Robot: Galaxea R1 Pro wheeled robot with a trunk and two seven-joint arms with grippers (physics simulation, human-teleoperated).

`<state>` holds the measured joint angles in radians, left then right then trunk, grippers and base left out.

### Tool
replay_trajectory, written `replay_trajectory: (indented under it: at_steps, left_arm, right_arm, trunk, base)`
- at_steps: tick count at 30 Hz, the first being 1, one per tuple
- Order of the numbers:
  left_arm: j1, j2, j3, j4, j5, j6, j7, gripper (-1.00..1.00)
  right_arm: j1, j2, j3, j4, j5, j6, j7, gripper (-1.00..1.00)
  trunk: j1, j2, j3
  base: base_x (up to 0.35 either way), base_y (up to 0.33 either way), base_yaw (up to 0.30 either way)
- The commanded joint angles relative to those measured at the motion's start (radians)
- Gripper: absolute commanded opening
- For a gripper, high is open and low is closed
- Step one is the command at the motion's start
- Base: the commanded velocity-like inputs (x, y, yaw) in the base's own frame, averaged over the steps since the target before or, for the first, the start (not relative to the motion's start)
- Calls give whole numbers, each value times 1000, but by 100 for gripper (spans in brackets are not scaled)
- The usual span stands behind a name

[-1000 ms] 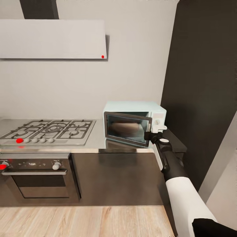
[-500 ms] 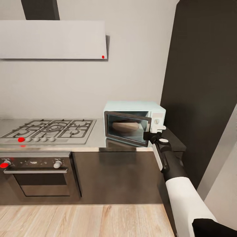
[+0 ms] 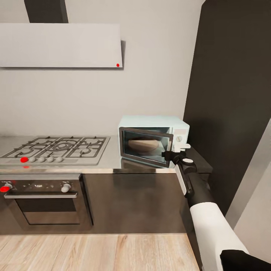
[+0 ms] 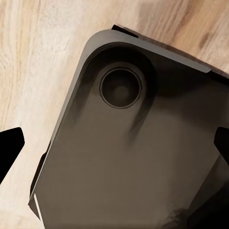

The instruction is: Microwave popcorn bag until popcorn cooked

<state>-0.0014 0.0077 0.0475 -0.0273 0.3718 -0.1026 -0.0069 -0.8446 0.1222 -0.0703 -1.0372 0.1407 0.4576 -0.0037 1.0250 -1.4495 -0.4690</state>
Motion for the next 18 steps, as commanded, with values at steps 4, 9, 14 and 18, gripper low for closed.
replay_trajectory:
  at_steps: [4,9,14,18]
  left_arm:
    - [0,0,5,0,1,-2,-1,100]
    - [0,0,4,0,1,-2,-1,100]
    - [0,0,4,0,1,-2,-1,100]
    - [0,0,5,0,1,-2,-1,100]
  right_arm:
    - [-1,-8,-2,-2,12,12,75,100]
    - [-1,-55,-2,-4,20,50,216,100]
    - [-1,-154,-2,-5,24,60,346,100]
    - [-1,-219,-2,-6,21,61,376,100]
  trunk:
    - [0,-1,-1]
    - [0,-1,-1]
    - [0,-1,-1]
    - [0,-1,-1]
  base:
    - [0,0,0]
    - [0,0,0]
    - [0,0,0]
    - [0,0,0]
